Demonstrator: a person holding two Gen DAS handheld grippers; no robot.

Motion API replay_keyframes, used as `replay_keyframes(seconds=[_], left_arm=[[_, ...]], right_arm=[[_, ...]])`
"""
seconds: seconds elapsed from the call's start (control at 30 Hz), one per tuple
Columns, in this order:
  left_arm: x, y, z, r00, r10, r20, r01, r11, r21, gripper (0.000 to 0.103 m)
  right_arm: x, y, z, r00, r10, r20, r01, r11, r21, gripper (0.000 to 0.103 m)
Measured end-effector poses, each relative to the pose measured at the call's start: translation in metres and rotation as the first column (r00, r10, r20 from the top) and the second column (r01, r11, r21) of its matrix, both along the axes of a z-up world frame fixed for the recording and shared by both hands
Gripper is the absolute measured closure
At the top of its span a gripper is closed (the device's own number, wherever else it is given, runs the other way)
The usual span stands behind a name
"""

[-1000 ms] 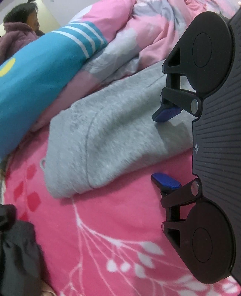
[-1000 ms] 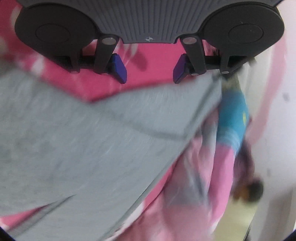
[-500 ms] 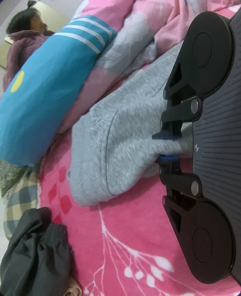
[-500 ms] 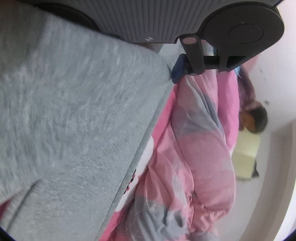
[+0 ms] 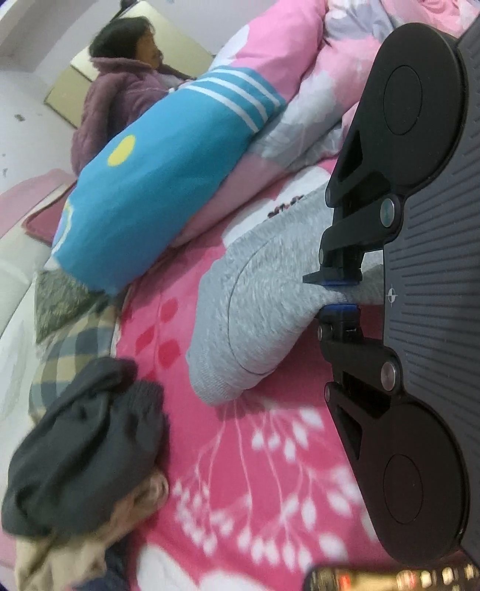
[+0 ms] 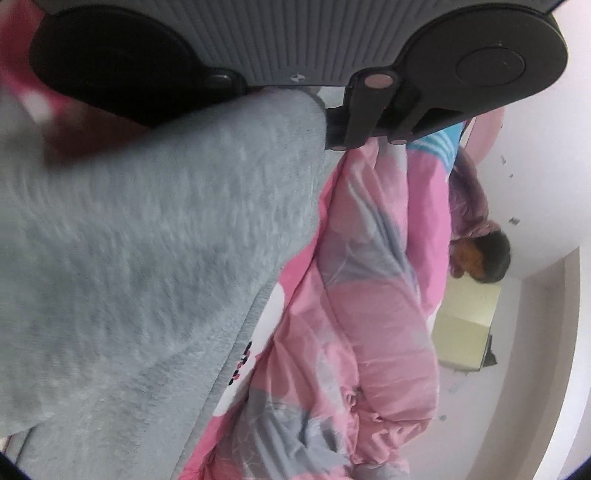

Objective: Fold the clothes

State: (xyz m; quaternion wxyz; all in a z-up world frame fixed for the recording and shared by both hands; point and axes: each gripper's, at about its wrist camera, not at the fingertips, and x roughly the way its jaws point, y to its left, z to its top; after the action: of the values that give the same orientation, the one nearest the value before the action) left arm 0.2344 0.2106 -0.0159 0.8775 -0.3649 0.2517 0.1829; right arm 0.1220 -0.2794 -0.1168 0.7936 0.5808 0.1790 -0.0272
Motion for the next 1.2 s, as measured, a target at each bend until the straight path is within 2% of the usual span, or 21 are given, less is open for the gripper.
replay_keyframes(seconds=[0.2, 0.3, 0.33, 0.37, 0.43, 0.5, 0.57, 0.63, 0.7, 0.8, 0.9, 1.03, 1.13, 1.2], left_arm=[[-0.045, 0.015, 0.002, 1.000, 0.016, -0.012, -0.017, 1.000, -0.016, 0.096], [-0.043, 0.014, -0.006, 0.995, -0.020, -0.098, 0.021, 1.000, 0.006, 0.091], [-0.041, 0.014, -0.008, 0.991, -0.025, -0.133, 0.025, 1.000, -0.004, 0.081], [-0.042, 0.015, -0.009, 0.988, -0.020, -0.154, 0.018, 1.000, -0.012, 0.076], [-0.049, 0.016, -0.007, 0.986, -0.001, -0.169, -0.001, 1.000, -0.012, 0.056], [-0.062, 0.014, -0.001, 0.988, 0.025, -0.153, -0.025, 1.000, 0.002, 0.044], [-0.075, 0.008, 0.005, 0.990, 0.032, -0.135, -0.033, 0.999, -0.008, 0.042], [-0.089, -0.002, 0.012, 0.994, 0.026, -0.105, -0.028, 0.999, -0.018, 0.042], [-0.101, -0.017, 0.020, 0.999, 0.000, -0.052, -0.001, 1.000, -0.017, 0.042], [-0.109, -0.052, 0.037, 0.992, -0.123, 0.040, 0.122, 0.992, 0.023, 0.042], [-0.114, -0.091, 0.057, 0.950, -0.279, 0.140, 0.275, 0.960, 0.047, 0.040], [-0.124, -0.127, 0.074, 0.892, -0.376, 0.253, 0.356, 0.927, 0.120, 0.028], [-0.127, -0.136, 0.069, 0.882, -0.380, 0.279, 0.345, 0.924, 0.166, 0.015], [-0.126, -0.134, 0.057, 0.897, -0.348, 0.273, 0.301, 0.933, 0.199, 0.013]], right_arm=[[-0.045, 0.006, 0.015, 0.999, 0.053, 0.003, -0.053, 0.998, 0.026, 0.090], [-0.056, 0.008, 0.011, 0.996, 0.081, -0.024, -0.081, 0.997, 0.020, 0.090], [-0.055, 0.006, 0.006, 0.995, 0.088, -0.053, -0.086, 0.996, 0.035, 0.088], [-0.056, 0.005, 0.001, 0.993, 0.094, -0.076, -0.090, 0.995, 0.052, 0.086], [-0.055, 0.003, -0.001, 0.986, 0.115, -0.120, -0.109, 0.992, 0.061, 0.081], [-0.064, 0.003, 0.006, 0.983, 0.135, -0.124, -0.132, 0.991, 0.037, 0.074], [-0.074, 0.002, 0.015, 0.979, 0.152, -0.133, -0.154, 0.988, -0.006, 0.062], [-0.086, 0.000, 0.027, 0.976, 0.164, -0.146, -0.175, 0.982, -0.066, 0.059], [-0.100, -0.001, 0.038, 0.972, 0.166, -0.164, -0.188, 0.974, -0.129, 0.057], [-0.123, -0.004, 0.059, 0.967, 0.170, -0.190, -0.212, 0.951, -0.227, 0.057], [-0.143, -0.001, 0.092, 0.971, 0.156, -0.178, -0.212, 0.910, -0.357, 0.057], [-0.151, 0.016, 0.138, 0.984, 0.145, -0.106, -0.180, 0.815, -0.550, 0.056], [-0.136, 0.036, 0.157, 0.975, 0.203, -0.089, -0.212, 0.735, -0.644, 0.055], [-0.118, 0.050, 0.161, 0.962, 0.254, -0.101, -0.252, 0.675, -0.693, 0.055]])
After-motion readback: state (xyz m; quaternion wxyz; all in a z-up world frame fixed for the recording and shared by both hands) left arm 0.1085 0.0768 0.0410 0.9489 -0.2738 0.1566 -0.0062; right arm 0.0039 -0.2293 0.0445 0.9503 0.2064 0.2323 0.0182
